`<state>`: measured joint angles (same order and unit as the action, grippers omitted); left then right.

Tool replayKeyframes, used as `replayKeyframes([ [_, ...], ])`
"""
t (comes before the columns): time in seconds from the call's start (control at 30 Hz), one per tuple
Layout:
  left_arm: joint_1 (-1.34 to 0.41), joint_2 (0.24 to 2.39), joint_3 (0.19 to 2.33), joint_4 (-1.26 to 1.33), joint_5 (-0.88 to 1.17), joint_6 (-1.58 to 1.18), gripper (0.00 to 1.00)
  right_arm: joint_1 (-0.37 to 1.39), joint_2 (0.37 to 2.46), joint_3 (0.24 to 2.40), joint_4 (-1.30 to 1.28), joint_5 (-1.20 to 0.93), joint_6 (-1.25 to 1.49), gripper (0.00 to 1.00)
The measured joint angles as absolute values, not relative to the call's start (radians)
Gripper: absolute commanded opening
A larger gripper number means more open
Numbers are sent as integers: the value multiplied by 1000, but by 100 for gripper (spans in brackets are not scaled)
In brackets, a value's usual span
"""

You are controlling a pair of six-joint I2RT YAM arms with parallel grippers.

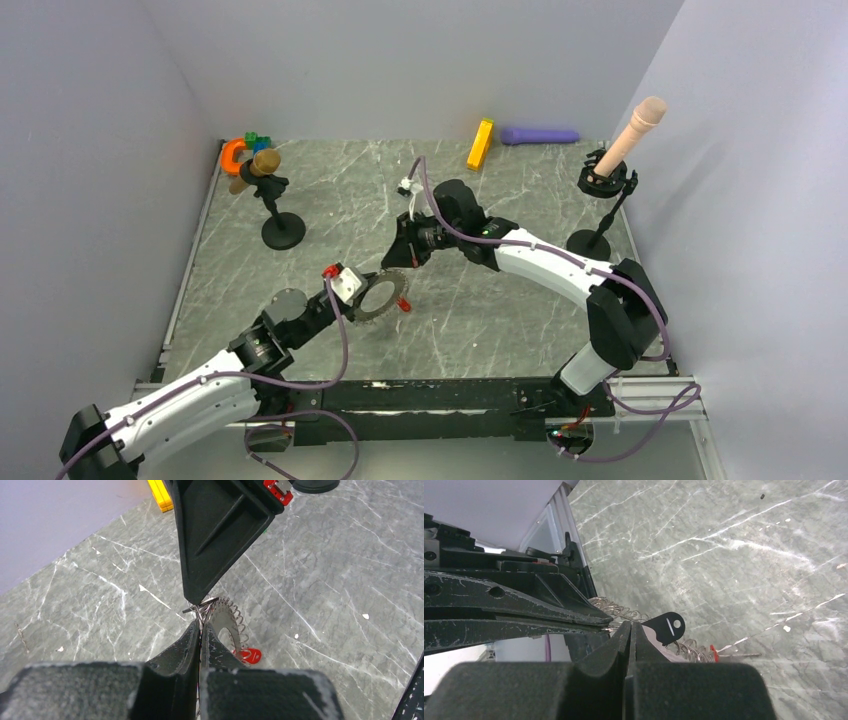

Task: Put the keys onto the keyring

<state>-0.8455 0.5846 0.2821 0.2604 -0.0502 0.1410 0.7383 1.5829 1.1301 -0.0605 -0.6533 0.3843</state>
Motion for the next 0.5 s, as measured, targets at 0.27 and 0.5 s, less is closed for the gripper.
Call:
replayKeyframes([
  [0.27, -832, 572, 281, 260, -49, 141, 0, 692, 1576, 1150, -91, -697, 330, 63],
  [0.5, -797, 625, 334, 201, -11, 133, 0, 529, 1489, 1151, -88, -848, 272, 67],
])
